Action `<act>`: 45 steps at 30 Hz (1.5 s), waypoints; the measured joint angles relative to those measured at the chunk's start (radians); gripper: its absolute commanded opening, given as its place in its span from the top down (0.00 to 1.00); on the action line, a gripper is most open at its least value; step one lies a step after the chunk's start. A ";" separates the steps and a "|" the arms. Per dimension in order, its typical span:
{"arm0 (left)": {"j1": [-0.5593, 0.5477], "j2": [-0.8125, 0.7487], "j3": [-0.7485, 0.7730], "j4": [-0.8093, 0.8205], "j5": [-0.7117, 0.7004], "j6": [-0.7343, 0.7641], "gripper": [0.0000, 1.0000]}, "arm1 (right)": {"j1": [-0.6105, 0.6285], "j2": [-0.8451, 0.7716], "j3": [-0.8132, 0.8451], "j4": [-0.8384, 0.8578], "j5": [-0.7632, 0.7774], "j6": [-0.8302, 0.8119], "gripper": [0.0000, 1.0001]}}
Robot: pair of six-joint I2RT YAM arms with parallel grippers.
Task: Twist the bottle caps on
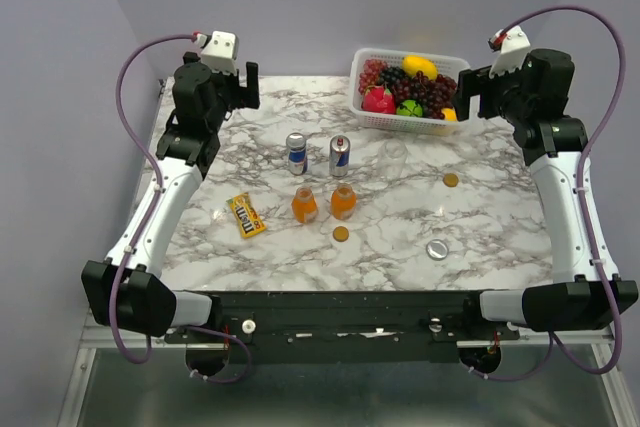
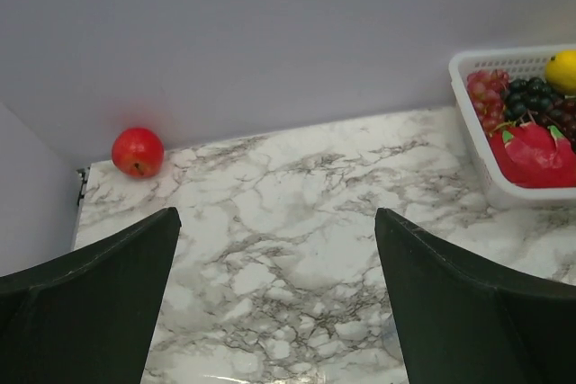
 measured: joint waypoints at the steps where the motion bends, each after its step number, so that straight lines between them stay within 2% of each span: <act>1: -0.006 0.000 -0.008 -0.008 0.000 0.005 0.01 | 0.000 0.000 0.000 -0.003 -0.010 -0.014 0.00; 5: -0.035 -0.002 -0.015 -0.040 0.024 0.047 0.01 | 0.000 -0.002 0.000 -0.023 -0.106 -0.108 0.01; 14: -0.105 -0.043 -0.015 -0.124 0.147 0.154 0.01 | 0.032 0.003 0.047 -0.228 -0.432 -0.368 0.03; 20: -0.122 -0.114 -0.092 -0.185 0.217 0.180 0.01 | 0.175 0.042 0.115 -0.328 -0.502 -0.480 0.07; 24: -0.128 -0.164 -0.169 -0.229 0.264 0.180 0.01 | 0.305 0.082 0.119 -0.352 -0.500 -0.515 0.13; 27: -0.132 -0.197 -0.228 -0.249 0.297 0.179 0.01 | 0.348 0.128 0.119 -0.342 -0.497 -0.499 0.17; 31: -0.137 -0.229 -0.293 -0.276 0.336 0.179 0.01 | 0.354 0.235 0.130 -0.280 -0.417 -0.428 0.18; 37: -0.140 -0.247 -0.335 -0.285 0.359 0.180 0.01 | 0.353 0.454 0.231 -0.271 -0.249 -0.397 0.18; 45: -0.140 -0.255 -0.346 -0.283 0.359 0.182 0.01 | 0.353 0.563 0.238 -0.285 -0.100 -0.382 0.22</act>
